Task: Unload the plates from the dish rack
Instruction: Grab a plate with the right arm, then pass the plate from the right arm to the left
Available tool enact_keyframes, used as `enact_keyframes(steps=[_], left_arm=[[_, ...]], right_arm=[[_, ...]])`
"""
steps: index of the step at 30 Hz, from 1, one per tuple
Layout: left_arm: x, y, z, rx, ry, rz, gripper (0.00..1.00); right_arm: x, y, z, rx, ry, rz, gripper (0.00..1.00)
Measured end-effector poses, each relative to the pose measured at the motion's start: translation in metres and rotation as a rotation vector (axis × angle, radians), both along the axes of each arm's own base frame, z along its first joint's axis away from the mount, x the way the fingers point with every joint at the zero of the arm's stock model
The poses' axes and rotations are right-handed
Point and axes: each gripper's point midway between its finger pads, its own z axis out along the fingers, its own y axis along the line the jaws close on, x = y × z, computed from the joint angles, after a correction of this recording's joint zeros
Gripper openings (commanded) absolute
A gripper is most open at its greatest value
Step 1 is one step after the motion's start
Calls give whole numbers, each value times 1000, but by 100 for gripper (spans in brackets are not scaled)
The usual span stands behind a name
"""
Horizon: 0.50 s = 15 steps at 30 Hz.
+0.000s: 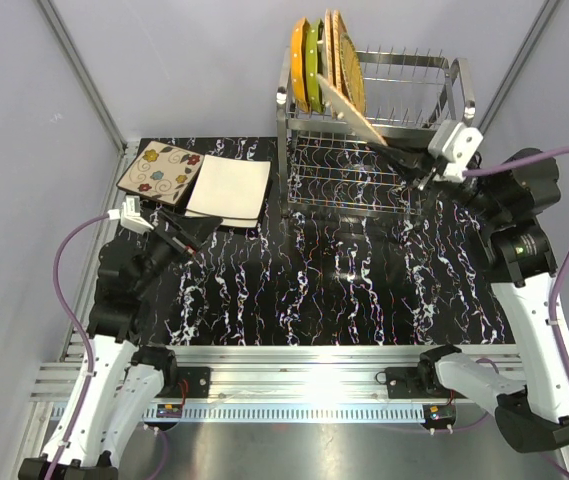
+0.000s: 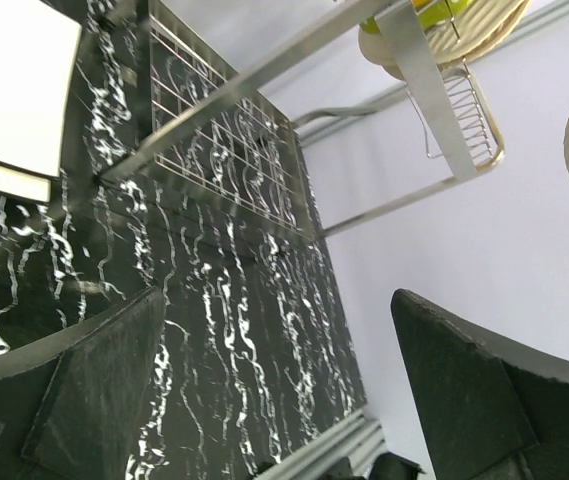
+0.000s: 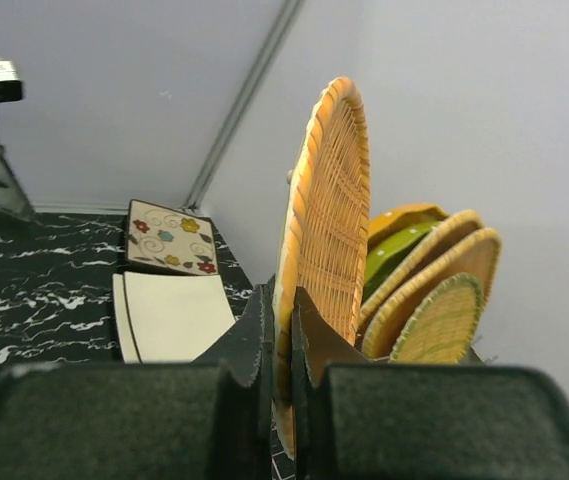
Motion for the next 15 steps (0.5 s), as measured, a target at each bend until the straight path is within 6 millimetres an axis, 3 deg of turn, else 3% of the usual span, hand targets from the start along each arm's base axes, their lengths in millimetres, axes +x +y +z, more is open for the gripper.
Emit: enact_keyframes(steps=[3, 9, 15], left_arm=[[0, -4, -4, -23, 15, -23, 99], [0, -13, -8, -91, 27, -69, 99], [2, -23, -19, -160, 73, -121, 99]], right_arm=[[-14, 11, -10, -51, -43, 60, 0], [-41, 41, -58, -198, -115, 176, 0], [-52, 59, -98, -319, -166, 248, 0]])
